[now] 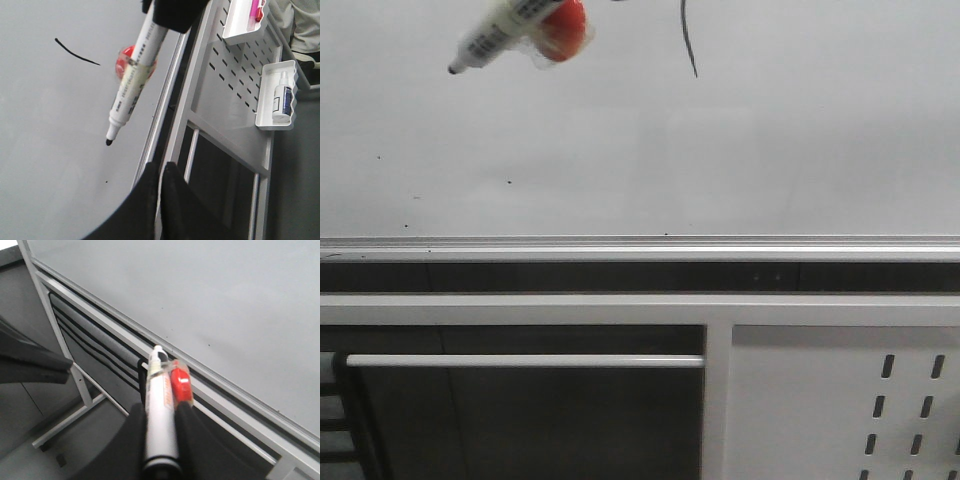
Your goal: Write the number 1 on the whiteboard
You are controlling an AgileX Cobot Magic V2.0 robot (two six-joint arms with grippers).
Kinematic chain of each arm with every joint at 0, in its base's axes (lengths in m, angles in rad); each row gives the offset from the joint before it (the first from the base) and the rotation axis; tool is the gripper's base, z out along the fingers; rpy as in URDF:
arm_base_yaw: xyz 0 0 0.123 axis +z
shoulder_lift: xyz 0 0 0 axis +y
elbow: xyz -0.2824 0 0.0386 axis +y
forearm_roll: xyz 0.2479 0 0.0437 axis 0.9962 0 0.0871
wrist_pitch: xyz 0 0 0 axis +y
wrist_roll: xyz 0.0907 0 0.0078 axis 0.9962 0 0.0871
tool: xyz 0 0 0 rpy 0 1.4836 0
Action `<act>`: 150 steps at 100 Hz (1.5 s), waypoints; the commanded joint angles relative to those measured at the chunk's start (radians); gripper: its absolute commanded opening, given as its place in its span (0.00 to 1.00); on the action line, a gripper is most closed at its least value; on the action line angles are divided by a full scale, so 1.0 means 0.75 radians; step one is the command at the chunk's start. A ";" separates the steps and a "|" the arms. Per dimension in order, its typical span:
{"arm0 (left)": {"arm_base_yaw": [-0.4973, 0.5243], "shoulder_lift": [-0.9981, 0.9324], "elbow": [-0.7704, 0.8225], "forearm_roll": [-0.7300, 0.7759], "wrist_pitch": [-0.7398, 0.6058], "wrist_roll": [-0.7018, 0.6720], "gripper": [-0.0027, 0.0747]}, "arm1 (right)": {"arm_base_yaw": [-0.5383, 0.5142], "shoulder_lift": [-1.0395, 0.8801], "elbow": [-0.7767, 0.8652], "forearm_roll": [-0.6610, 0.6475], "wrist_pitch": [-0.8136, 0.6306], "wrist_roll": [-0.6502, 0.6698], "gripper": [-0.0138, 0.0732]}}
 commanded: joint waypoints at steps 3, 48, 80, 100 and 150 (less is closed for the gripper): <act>-0.014 -0.002 -0.041 0.085 -0.049 0.016 0.06 | 0.006 -0.031 -0.059 -0.021 0.045 -0.026 0.07; -0.014 0.046 -0.041 0.159 -0.060 0.016 0.55 | 0.006 -0.029 -0.036 -0.021 0.021 0.062 0.07; -0.014 0.243 -0.041 0.297 -0.131 -0.018 0.54 | 0.006 -0.029 0.001 -0.021 0.009 0.115 0.07; -0.001 0.300 -0.041 0.524 -0.131 -0.300 0.54 | 0.006 -0.029 0.032 -0.021 -0.019 0.159 0.07; -0.001 0.375 -0.041 0.886 -0.117 -0.525 0.54 | 0.006 -0.029 0.055 -0.021 -0.001 0.205 0.07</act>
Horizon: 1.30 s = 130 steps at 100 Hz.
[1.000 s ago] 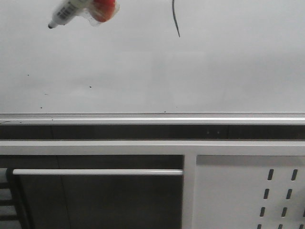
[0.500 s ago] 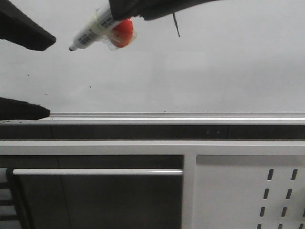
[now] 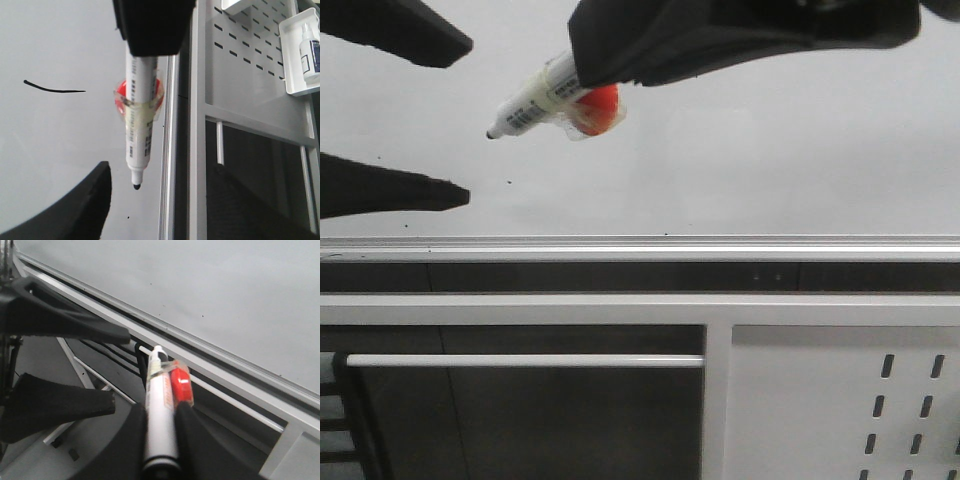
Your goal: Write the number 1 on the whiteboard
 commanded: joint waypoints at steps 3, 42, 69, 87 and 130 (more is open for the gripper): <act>0.001 0.022 -0.041 0.072 0.001 -0.034 0.54 | 0.006 -0.029 -0.032 -0.021 0.029 0.002 0.07; 0.001 0.048 -0.095 0.210 0.083 -0.280 0.54 | 0.006 -0.029 -0.032 -0.021 0.067 0.002 0.07; 0.001 0.056 -0.115 0.213 0.043 -0.280 0.54 | 0.006 -0.029 -0.032 -0.021 0.119 0.002 0.07; 0.001 0.085 -0.115 0.213 0.049 -0.280 0.54 | 0.006 -0.029 -0.032 -0.021 0.131 0.002 0.07; 0.001 0.085 -0.115 0.213 0.057 -0.280 0.39 | 0.006 -0.029 -0.032 -0.021 0.047 0.002 0.07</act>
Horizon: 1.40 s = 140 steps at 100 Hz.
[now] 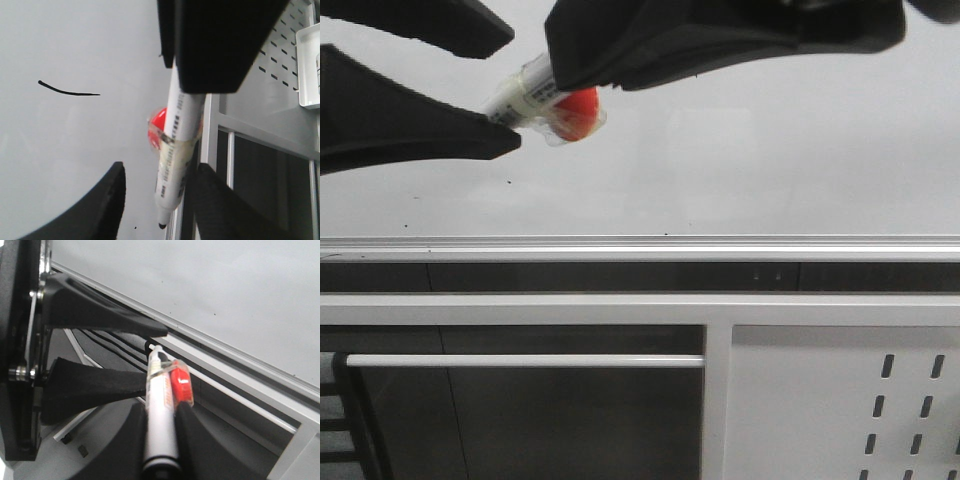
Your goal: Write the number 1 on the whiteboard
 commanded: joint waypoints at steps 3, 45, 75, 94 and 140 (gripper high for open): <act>0.001 -0.008 -0.048 0.049 0.019 -0.021 0.39 | 0.006 -0.029 -0.032 -0.021 -0.004 -0.004 0.07; 0.001 -0.008 -0.048 0.049 0.019 -0.021 0.34 | 0.006 -0.029 -0.032 -0.021 0.017 -0.004 0.07; 0.001 -0.008 -0.048 0.049 0.016 -0.021 0.01 | 0.006 -0.029 -0.032 -0.021 0.017 -0.004 0.07; 0.001 -0.008 -0.048 0.049 0.019 -0.021 0.01 | 0.006 -0.029 -0.032 -0.021 -0.001 -0.004 0.07; 0.001 -0.008 -0.048 0.049 0.097 -0.118 0.01 | 0.006 -0.086 -0.048 -0.021 -0.285 -0.004 0.86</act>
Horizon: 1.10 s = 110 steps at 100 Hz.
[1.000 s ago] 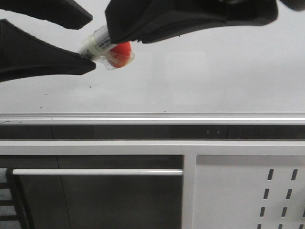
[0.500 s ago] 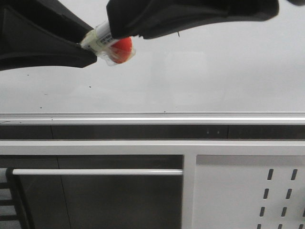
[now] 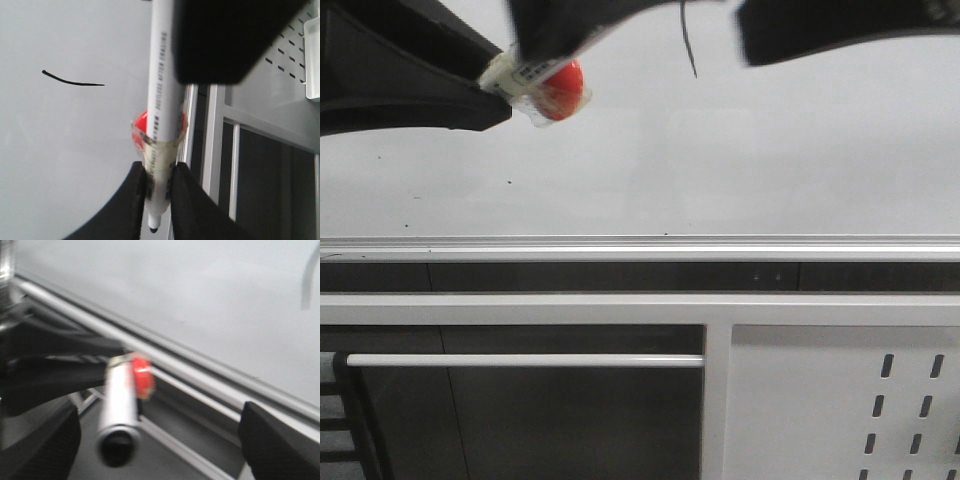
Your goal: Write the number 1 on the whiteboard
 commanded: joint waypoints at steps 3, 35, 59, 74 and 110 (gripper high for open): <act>0.001 -0.015 -0.048 0.042 0.059 -0.148 0.01 | 0.000 -0.071 -0.048 -0.022 -0.136 -0.006 0.85; 0.001 -0.071 -0.048 0.042 0.154 -0.801 0.01 | 0.000 -0.324 -0.048 -0.022 -0.481 -0.225 0.67; 0.001 -0.120 -0.048 0.042 0.157 -1.118 0.01 | 0.000 -0.562 -0.048 -0.022 -0.609 -0.399 0.27; 0.001 -0.115 -0.048 0.042 0.229 -1.360 0.01 | 0.000 -0.701 -0.046 -0.022 -0.623 -0.595 0.08; -0.018 -0.049 -0.003 0.287 0.471 -1.849 0.01 | 0.000 -0.890 -0.043 -0.022 -0.623 -0.924 0.08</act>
